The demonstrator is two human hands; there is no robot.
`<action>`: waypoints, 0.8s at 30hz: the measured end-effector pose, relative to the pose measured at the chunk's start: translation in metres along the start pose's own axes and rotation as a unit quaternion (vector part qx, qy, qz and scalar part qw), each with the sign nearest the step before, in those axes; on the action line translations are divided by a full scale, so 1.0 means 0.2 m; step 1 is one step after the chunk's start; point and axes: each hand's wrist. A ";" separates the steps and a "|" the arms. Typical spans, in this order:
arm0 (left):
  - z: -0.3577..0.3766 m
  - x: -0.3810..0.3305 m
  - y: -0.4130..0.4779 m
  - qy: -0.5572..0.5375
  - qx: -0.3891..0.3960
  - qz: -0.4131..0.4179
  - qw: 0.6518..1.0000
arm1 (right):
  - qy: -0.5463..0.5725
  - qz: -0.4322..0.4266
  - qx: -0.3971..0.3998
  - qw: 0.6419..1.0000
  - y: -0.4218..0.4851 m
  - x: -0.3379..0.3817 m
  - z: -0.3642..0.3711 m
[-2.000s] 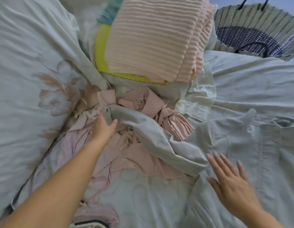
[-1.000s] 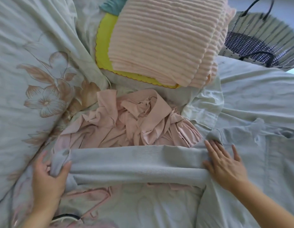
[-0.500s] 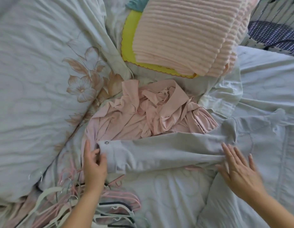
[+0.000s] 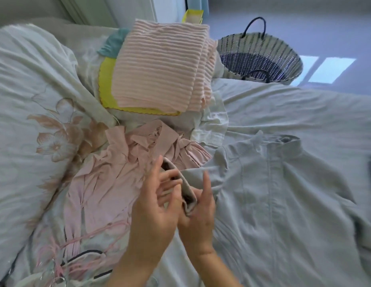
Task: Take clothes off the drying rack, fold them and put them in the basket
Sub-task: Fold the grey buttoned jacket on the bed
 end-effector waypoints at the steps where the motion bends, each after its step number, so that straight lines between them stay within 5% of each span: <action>1: 0.02 -0.02 -0.01 0.001 -0.002 0.035 0.999 | 0.038 0.050 -0.011 0.998 0.05 -0.03 -0.08; 6: 0.19 0.01 -0.01 0.003 0.016 0.014 1.000 | 0.056 0.112 -0.096 0.988 0.24 -0.23 -0.55; 15: 0.69 0.39 -0.17 0.198 0.160 -0.080 0.964 | -0.011 0.195 -0.220 0.956 0.51 -0.69 -1.30; 19: 0.86 0.55 -0.16 0.287 0.193 -0.074 0.935 | -0.109 0.276 -0.183 0.937 0.45 -0.94 -1.51; 24: 0.99 0.61 0.10 0.374 0.174 -0.036 0.910 | -0.200 0.372 -0.031 0.906 0.31 -1.13 -1.65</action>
Point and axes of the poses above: each hand's wrist, its own y-axis towards the middle knuckle, its own z-axis out of the palm, x = y × z, and after that the axes turned 9 degrees about -z, right-handed
